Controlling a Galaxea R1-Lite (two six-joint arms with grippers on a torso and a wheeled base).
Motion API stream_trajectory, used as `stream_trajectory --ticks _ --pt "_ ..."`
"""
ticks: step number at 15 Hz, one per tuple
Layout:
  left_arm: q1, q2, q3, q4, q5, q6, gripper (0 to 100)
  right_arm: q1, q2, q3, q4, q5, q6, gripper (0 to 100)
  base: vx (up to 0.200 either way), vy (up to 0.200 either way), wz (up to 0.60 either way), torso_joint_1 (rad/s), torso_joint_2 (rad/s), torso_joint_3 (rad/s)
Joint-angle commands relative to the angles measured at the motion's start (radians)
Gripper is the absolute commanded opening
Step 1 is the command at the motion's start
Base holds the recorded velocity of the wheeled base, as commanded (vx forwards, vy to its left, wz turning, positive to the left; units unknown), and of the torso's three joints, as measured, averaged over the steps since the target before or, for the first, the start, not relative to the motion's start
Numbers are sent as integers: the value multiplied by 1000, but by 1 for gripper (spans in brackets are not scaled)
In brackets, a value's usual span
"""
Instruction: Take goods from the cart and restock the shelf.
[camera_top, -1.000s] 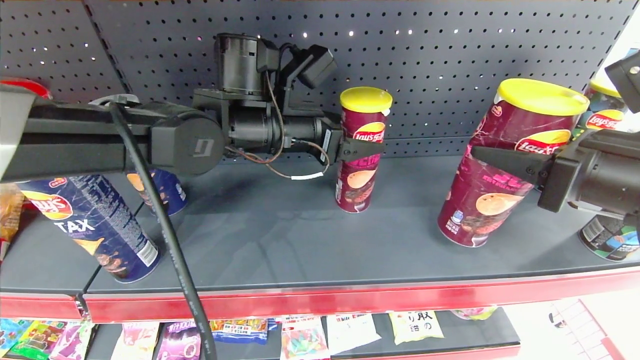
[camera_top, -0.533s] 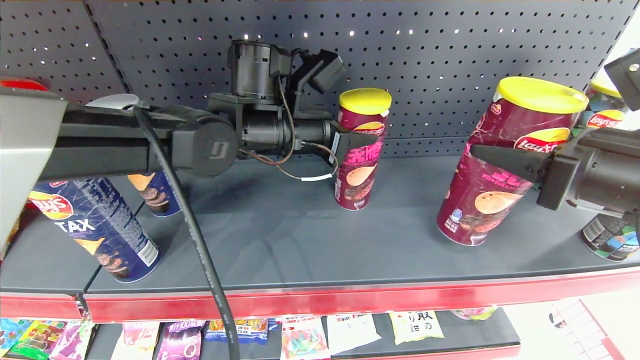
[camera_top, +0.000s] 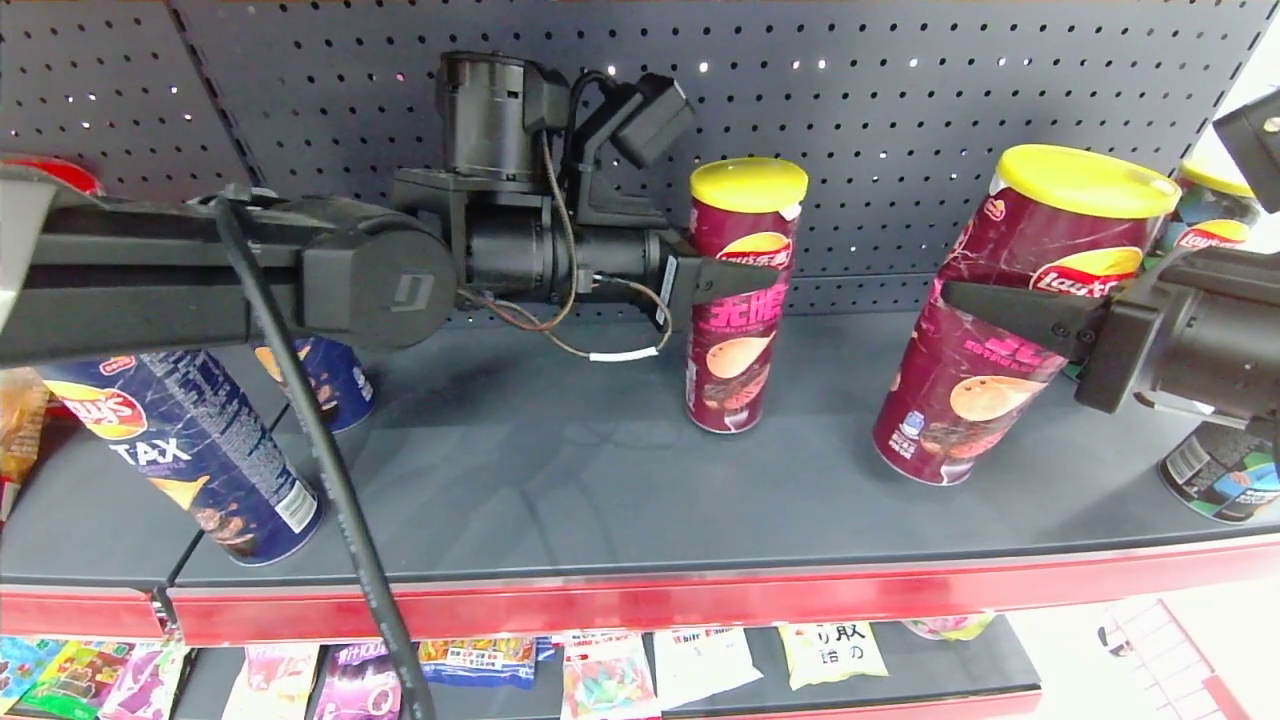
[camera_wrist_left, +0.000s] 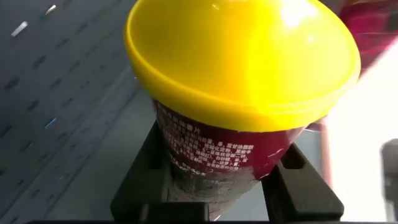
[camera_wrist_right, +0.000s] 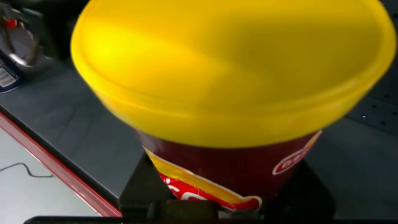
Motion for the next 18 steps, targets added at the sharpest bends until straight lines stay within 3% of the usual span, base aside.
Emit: stream_trajectory --ticks 1,3,5,7,18 --pt "-5 -68 39 0 -50 3 0 0 1 -1 0 0 0 0 0 0 0 0 0 0" --pt "-20 -92 87 -11 -62 13 0 2 1 -2 0 2 0 0 0 0 0 0 0 0" --pt "-25 -128 165 -19 -116 49 0 0 1 -4 0 2 0 0 0 0 0 0 0 0" --pt "-37 -158 223 -19 -124 70 0 0 1 -4 -1 2 0 0 0 0 0 0 0 0" --pt "-74 -170 295 -20 -91 78 0 0 6 -10 0 2 0 0 0 0 0 0 0 0"
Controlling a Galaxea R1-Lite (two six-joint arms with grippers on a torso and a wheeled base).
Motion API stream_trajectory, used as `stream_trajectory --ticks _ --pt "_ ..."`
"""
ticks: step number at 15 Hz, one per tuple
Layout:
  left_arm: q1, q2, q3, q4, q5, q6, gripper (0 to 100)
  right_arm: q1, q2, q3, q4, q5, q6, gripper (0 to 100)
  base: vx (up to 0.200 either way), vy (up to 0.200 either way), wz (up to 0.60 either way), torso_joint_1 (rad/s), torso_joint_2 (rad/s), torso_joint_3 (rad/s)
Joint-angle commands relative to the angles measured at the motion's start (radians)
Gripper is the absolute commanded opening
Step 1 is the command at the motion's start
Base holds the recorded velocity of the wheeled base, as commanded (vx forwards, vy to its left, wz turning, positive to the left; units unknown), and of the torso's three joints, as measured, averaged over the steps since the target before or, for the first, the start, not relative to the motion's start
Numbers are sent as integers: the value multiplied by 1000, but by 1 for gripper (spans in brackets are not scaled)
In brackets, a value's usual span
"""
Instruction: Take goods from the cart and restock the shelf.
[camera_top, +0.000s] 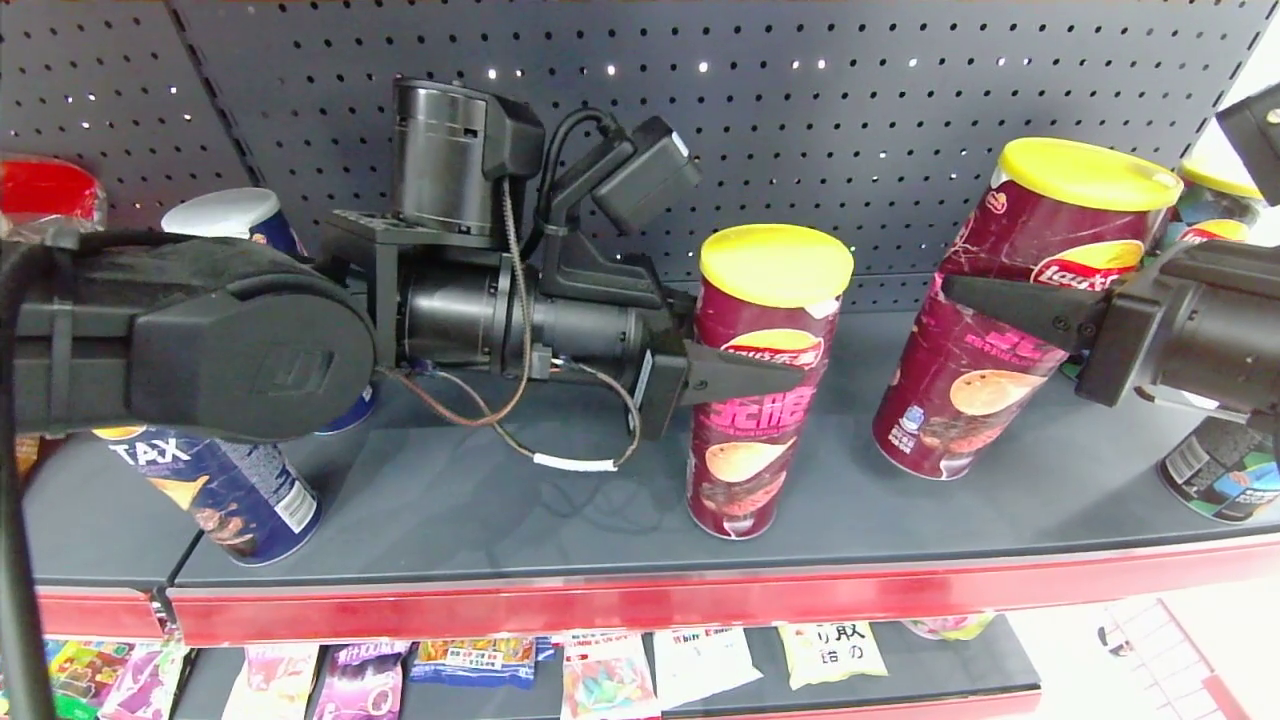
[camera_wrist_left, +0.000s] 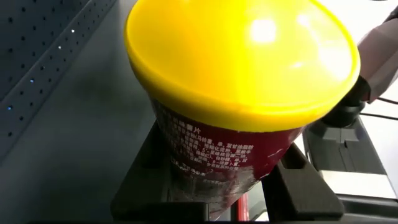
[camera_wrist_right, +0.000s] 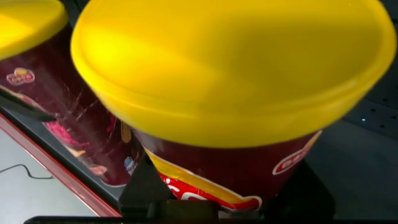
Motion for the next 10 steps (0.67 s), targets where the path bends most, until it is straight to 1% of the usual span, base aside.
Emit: stream_trajectory --ticks 1,3,8,10 --pt "-14 3 14 -1 9 0 0 1 6 -1 -1 1 0 0 0 0 0 0 0 0" --pt "-23 3 16 -1 9 -2 0 1 7 -4 -1 1 0 0 0 0 0 0 0 0" --pt "-23 2 40 -2 9 -2 0 1 7 -5 -1 1 0 0 0 0 0 0 0 0" --pt "-23 2 57 -33 12 -2 0 1 7 -5 -1 1 0 0 0 0 0 0 0 0"
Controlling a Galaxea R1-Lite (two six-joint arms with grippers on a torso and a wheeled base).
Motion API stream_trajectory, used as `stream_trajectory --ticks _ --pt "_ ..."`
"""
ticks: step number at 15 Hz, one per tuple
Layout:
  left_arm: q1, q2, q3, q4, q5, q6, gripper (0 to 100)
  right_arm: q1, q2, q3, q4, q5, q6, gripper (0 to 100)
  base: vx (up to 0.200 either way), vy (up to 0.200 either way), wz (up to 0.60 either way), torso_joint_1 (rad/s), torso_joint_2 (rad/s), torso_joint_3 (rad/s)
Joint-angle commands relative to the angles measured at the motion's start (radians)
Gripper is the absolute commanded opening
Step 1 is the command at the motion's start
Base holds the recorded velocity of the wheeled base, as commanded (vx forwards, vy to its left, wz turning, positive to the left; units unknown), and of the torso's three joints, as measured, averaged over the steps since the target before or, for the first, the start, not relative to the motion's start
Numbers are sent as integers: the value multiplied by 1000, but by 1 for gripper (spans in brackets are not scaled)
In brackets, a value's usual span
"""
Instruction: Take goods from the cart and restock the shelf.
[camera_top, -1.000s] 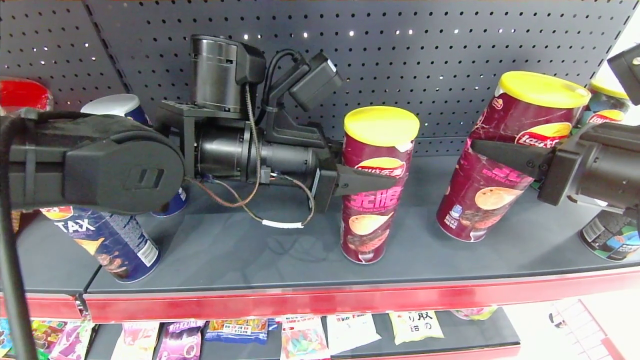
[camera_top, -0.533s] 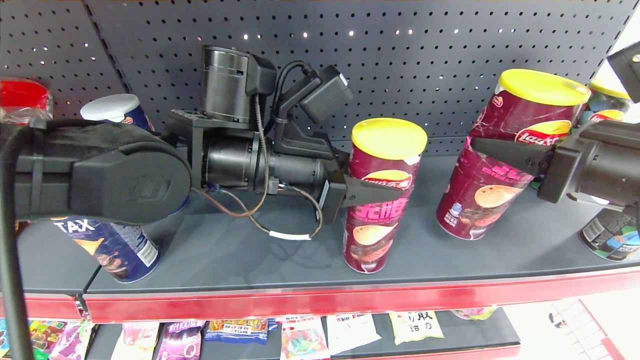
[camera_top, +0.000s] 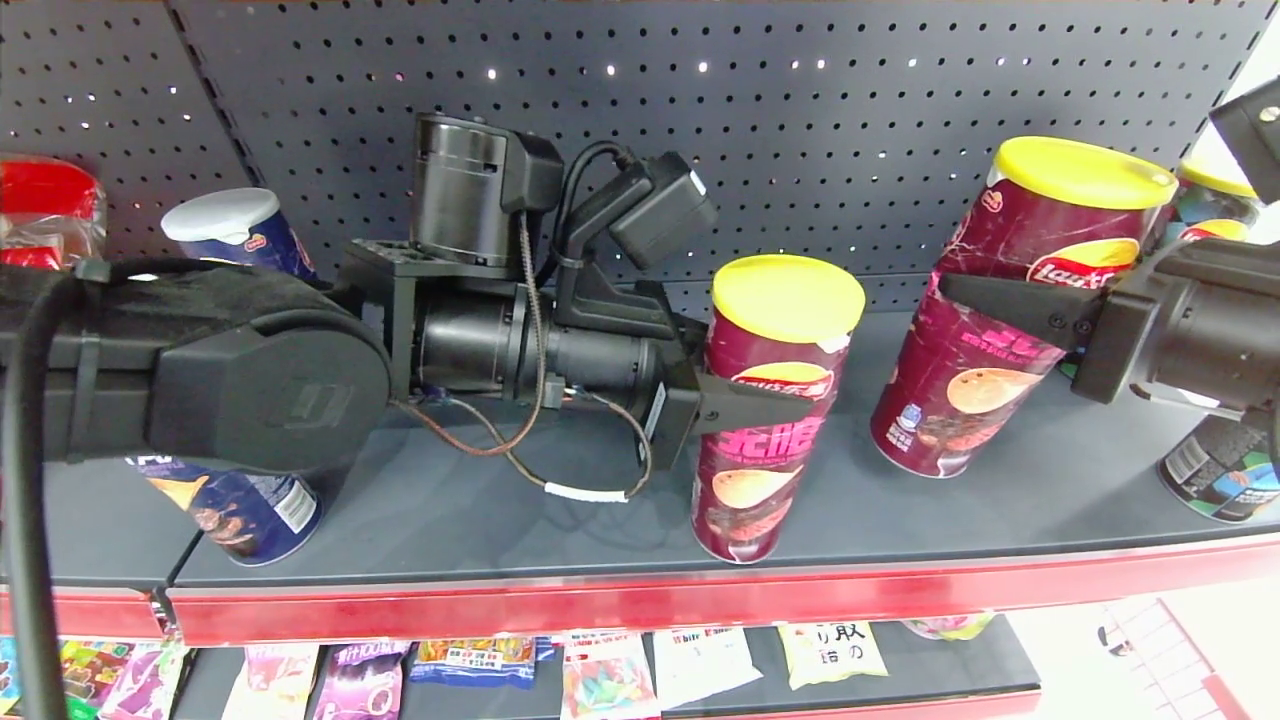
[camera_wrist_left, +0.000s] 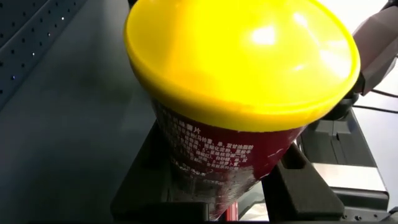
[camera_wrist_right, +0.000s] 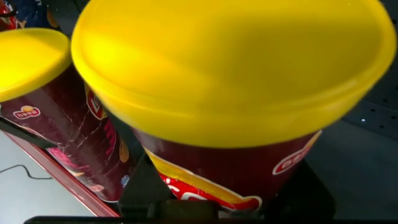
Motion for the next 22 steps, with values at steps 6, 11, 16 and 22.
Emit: stream_trajectory --ticks 6,11,16,22 --pt "0 -11 26 -1 2 -5 0 0 6 1 -1 0 0 0 0 0 0 0 0 0" --pt "0 -16 23 -1 2 -14 0 0 7 -1 -1 0 0 0 0 0 0 0 0 0" --pt "-1 -22 34 -1 0 -28 0 0 7 -1 -1 0 0 0 0 0 0 0 0 0" --pt "0 -33 71 -3 0 -28 100 0 9 -1 -1 0 0 0 0 0 0 0 0 0"
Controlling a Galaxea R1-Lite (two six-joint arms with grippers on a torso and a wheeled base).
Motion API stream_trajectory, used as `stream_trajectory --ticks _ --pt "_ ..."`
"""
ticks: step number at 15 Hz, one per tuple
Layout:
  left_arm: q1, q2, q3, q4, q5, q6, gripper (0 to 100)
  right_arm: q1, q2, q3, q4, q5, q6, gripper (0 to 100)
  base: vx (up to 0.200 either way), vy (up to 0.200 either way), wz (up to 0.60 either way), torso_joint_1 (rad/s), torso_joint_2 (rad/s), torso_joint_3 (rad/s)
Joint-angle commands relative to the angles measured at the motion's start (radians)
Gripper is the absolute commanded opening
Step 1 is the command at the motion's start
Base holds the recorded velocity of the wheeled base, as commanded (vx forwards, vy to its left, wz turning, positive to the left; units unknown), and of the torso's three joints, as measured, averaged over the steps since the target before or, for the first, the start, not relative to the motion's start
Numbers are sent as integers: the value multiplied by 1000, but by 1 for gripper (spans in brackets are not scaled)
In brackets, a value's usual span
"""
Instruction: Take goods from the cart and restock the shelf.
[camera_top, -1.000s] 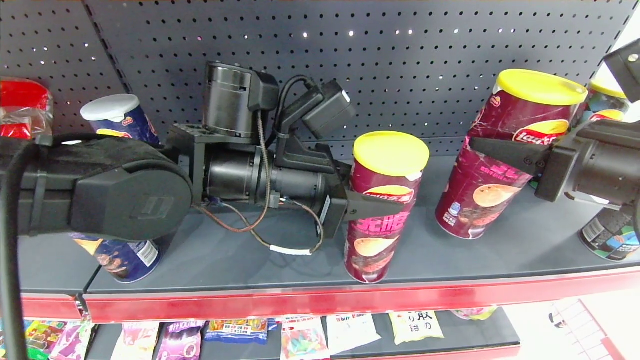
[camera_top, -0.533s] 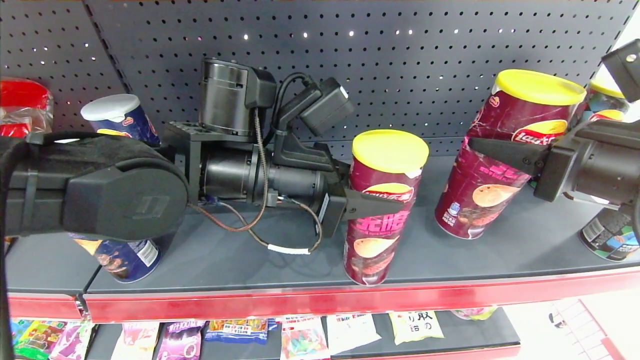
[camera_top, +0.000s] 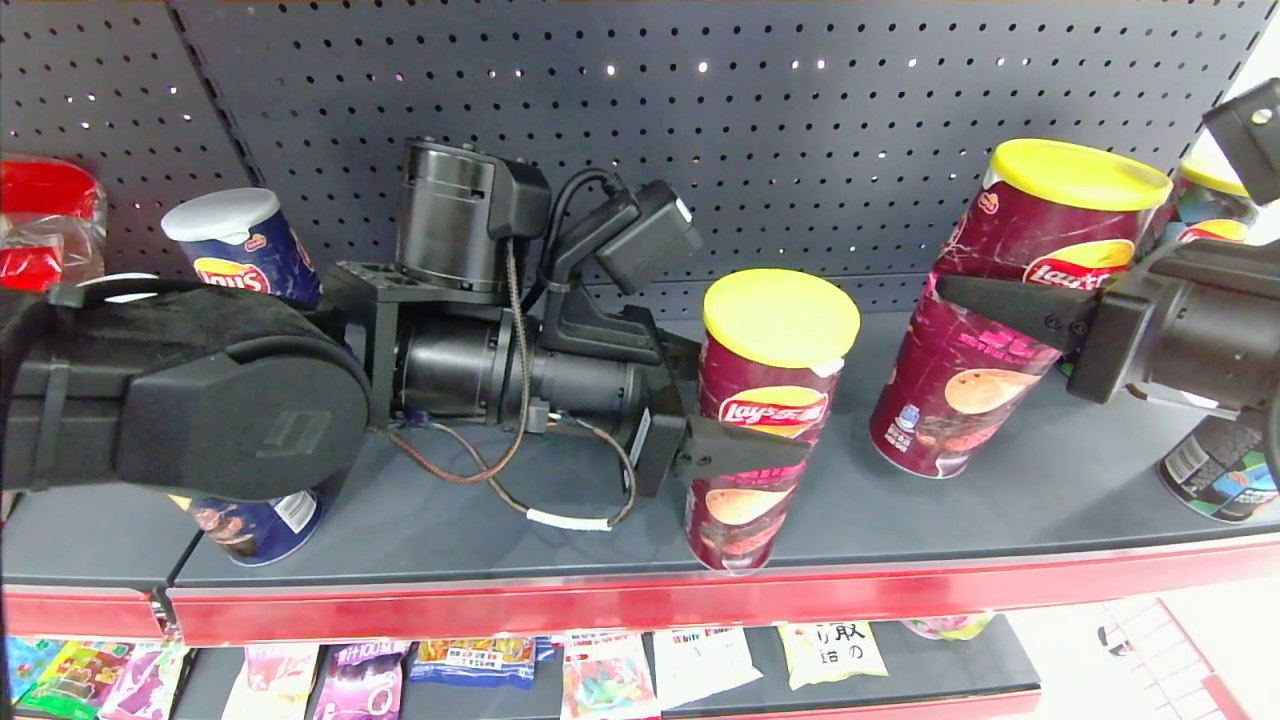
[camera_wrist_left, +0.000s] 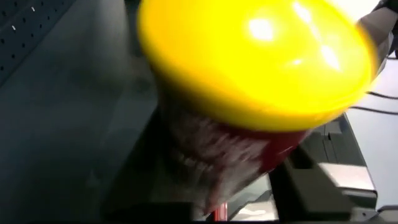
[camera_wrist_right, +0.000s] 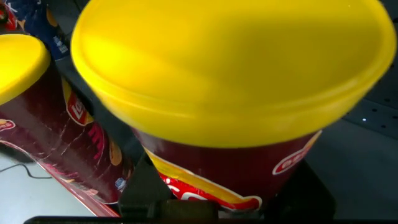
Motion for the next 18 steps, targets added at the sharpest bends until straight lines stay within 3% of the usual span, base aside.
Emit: stream_trajectory --ticks 1,3,11,13,18 --pt "5 -4 5 -3 0 1 100 1 8 0 0 1 0 0 0 0 0 0 0 0" --pt "16 -15 15 -3 0 1 100 1 13 0 0 1 0 0 0 0 0 0 0 0" --pt "132 -266 329 -7 6 1 100 8 180 -133 -17 7 18 0 0 0 0 0 0 0" --pt "132 -315 366 -7 88 1 100 30 280 -181 -106 10 41 0 0 0 0 0 0 0" --pt "140 -342 374 -7 132 1 100 57 378 -234 -121 47 41 0 0 0 0 0 0 0"
